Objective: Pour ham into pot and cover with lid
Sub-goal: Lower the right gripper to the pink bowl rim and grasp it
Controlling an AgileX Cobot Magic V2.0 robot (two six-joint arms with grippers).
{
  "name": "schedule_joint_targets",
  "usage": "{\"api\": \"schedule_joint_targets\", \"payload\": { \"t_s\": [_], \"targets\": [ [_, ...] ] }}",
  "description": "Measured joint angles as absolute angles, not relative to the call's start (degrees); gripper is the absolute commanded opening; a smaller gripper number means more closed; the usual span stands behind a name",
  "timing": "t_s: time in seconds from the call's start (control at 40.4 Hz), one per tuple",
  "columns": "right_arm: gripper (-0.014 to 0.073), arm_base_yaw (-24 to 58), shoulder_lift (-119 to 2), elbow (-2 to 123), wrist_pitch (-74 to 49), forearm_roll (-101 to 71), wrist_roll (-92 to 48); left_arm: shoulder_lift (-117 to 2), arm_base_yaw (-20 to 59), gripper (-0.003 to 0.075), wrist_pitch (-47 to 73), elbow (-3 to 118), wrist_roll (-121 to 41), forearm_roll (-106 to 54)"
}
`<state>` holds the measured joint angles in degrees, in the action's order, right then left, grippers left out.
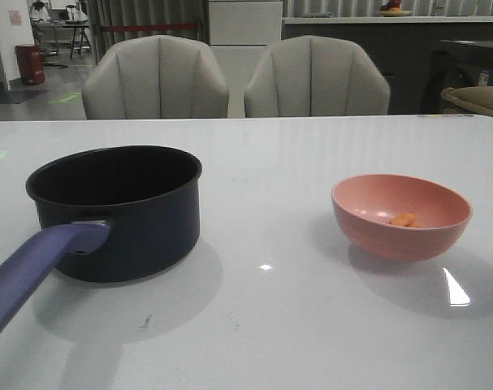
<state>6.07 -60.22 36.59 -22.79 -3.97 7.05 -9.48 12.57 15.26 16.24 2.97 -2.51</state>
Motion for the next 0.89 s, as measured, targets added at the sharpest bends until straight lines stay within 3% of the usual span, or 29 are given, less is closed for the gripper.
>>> {"api": "schedule_joint_targets", "payload": {
  "t_s": [0.545,0.644,0.817,0.892],
  "targets": [
    [0.0501,9.42,-94.00,57.53,-29.49,-4.76,7.05,-9.48,12.57,0.0549,15.26,16.24,3.07,-2.51],
    [0.0425,9.42,-97.45,59.13,-29.63,-4.76,7.05,-9.48,12.57,0.0549,15.26,16.24,3.07,-2.51],
    [0.0167,9.42,-102.15,60.68,-29.63,-4.76,7.05,-9.48,12.57,0.0549,15.26,16.24,3.07,-2.51],
    [0.0135,9.42,-102.63,60.79,-29.48,-5.16,7.05,-9.48,12.57,0.0549,15.26,16.24,3.07,-2.51]
  ]
}}
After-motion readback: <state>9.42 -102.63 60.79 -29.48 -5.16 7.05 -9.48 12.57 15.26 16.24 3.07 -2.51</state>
